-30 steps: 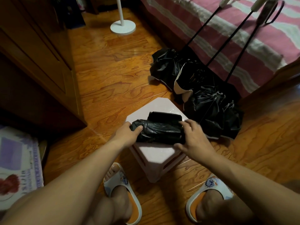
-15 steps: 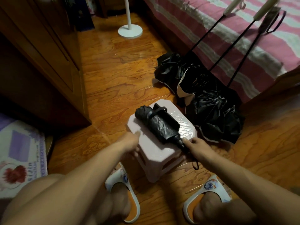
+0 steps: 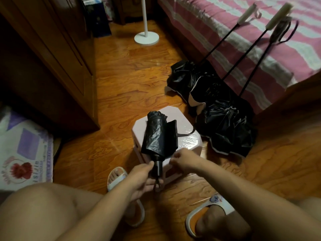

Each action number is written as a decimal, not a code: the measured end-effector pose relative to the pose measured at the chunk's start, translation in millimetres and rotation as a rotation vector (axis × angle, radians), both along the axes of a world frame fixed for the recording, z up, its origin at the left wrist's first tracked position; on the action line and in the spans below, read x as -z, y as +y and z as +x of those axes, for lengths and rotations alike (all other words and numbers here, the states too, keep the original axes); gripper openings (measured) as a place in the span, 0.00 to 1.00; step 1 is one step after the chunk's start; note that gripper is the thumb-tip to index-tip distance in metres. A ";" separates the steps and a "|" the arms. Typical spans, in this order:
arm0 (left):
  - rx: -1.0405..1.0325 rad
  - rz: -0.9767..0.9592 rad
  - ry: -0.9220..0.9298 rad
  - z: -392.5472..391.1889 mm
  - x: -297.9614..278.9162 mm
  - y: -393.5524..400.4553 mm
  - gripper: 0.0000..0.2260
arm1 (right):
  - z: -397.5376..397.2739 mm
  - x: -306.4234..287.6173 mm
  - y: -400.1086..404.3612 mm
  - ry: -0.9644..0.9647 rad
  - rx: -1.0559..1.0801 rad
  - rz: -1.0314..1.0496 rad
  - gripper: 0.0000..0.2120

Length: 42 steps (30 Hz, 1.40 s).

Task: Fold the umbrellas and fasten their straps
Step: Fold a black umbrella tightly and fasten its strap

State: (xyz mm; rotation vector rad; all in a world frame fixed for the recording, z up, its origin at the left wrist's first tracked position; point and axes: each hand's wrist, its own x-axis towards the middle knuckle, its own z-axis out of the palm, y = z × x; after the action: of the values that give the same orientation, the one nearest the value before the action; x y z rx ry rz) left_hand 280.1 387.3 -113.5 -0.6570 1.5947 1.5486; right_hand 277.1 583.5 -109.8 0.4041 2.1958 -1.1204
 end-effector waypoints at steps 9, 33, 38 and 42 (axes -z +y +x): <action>0.096 -0.217 0.235 -6.2 -5.9 -24.7 0.14 | -37.8 41.4 43.7 0.676 -0.307 0.698 0.11; 0.580 -0.589 0.712 -26.4 2.5 -46.3 0.14 | 23.0 -63.4 50.5 1.038 -0.444 0.489 0.02; 0.766 -0.586 0.770 -31.9 3.4 -46.2 0.15 | 5.0 -67.2 53.1 0.899 -0.294 0.392 0.04; 0.904 -0.592 0.818 -50.4 -0.2 -50.7 0.16 | -11.6 -71.4 54.8 0.808 -0.204 0.292 0.05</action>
State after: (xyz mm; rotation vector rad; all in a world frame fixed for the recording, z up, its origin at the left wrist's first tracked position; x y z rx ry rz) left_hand 229.7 336.7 -113.4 0.4971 2.4916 0.6380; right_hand 265.4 638.3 -38.4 -0.2079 3.0322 -0.9404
